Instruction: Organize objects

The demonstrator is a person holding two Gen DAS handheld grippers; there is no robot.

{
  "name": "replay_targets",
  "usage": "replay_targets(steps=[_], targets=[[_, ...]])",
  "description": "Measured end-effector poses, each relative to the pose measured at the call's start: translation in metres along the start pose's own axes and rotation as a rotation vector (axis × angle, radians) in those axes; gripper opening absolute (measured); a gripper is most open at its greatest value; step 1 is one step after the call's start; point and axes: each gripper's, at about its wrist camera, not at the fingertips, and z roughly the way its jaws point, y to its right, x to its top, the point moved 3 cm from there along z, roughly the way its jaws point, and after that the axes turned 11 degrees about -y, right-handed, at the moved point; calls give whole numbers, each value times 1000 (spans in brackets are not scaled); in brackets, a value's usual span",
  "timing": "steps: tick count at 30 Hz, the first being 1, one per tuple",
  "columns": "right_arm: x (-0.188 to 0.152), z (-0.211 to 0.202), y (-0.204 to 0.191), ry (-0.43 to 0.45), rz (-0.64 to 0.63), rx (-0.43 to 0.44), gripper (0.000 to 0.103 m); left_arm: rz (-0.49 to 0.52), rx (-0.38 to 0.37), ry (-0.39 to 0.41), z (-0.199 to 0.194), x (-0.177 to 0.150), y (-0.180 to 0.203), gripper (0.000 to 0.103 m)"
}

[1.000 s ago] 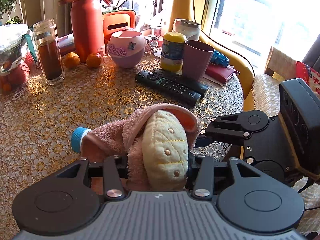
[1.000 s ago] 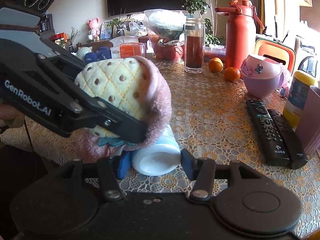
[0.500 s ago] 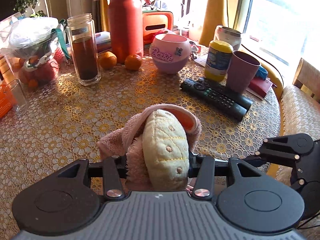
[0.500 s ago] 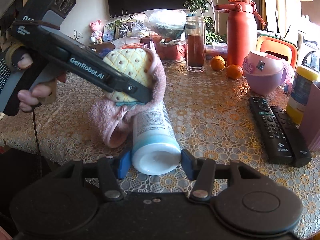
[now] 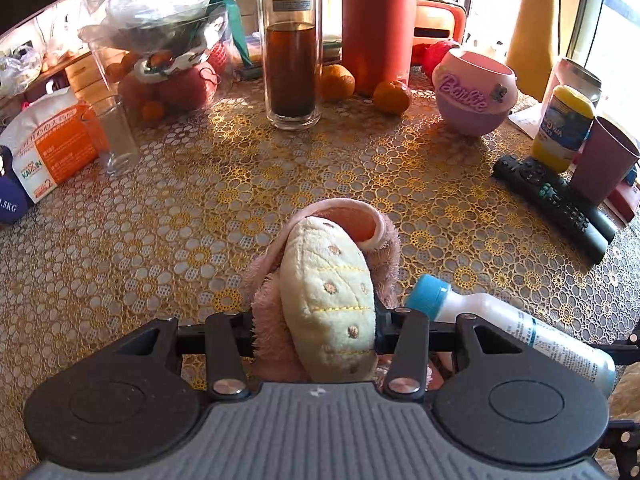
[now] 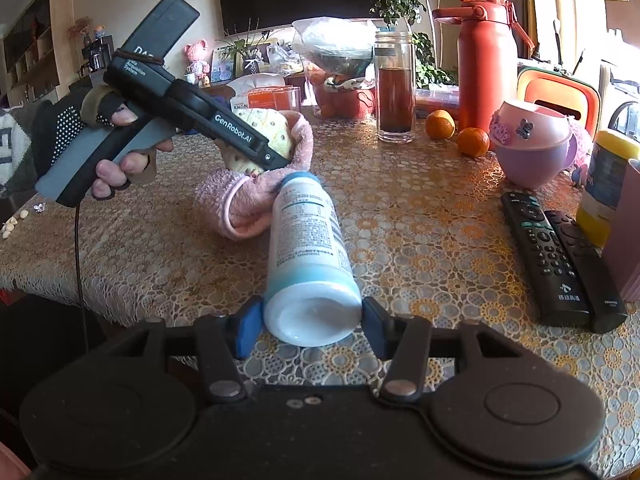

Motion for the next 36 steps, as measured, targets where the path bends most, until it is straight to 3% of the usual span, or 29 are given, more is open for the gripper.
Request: replay_targets(steps=[3,14,25,30,36], targets=[[0,-1,0,9,11,0,52,-20,-11,7,-2,-2,-4,45],[1,-24,0,60,16,-63,54,50,12,63,-31,-30,13,45],[0,-15,-35,32,-160,-225,55,253,37,105,-60,-78,54,45],[-3,-5,-46,26,-244,-315,56,302,-31,130,-80,-92,72,45],[-8,-1,-52,35,-296,-360,50,340,-125,156,-100,-98,94,45]])
